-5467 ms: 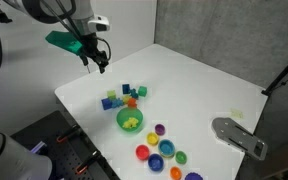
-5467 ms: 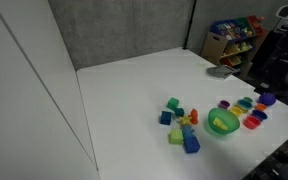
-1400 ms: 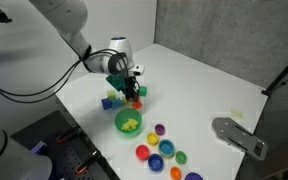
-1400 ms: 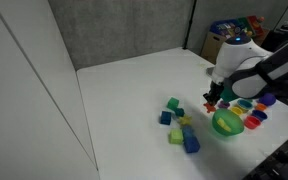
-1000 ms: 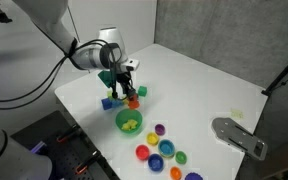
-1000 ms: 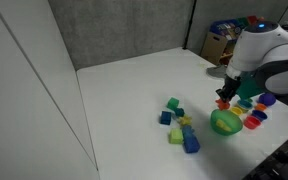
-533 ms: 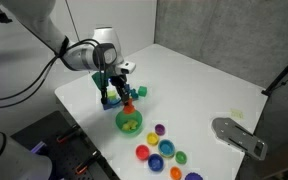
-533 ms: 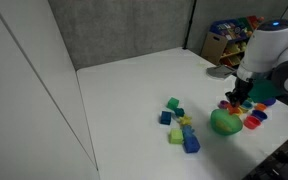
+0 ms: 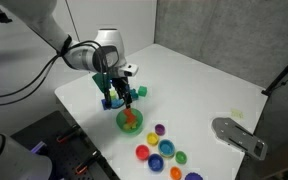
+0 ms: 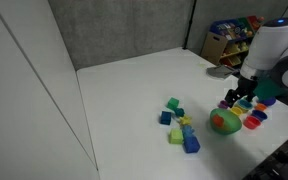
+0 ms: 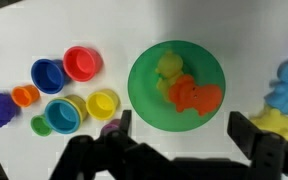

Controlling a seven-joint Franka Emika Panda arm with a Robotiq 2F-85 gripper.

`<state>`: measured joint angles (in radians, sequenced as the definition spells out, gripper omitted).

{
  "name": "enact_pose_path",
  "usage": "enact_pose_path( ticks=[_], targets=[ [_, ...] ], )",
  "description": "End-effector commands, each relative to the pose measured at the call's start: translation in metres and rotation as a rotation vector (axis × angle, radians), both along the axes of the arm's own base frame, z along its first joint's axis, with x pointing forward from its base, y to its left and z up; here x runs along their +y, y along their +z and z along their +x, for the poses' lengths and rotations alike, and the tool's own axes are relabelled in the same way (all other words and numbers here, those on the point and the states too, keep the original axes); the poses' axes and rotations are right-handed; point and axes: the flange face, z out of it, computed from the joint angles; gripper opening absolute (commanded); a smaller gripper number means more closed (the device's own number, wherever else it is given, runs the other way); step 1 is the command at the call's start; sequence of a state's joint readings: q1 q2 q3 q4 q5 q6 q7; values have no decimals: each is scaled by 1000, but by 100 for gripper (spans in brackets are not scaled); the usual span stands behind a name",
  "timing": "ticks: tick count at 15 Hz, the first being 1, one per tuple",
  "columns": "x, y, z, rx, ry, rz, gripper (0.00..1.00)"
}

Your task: Put the orange toy in the green bowl

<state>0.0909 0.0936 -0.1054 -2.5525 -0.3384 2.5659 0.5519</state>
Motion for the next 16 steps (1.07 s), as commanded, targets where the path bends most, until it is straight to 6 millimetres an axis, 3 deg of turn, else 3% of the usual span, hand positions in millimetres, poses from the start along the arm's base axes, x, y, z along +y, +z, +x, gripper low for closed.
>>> enact_pose_path(
  ticks=[1,6,13,16],
  targets=[
    [-6,25,-6,-3,93,96,100],
    [-15,71,-12,42,192,154,100],
    [-25,158,-28,127,266,186,100],
    [-30,187,-31,169,257,198,100]
  ],
)
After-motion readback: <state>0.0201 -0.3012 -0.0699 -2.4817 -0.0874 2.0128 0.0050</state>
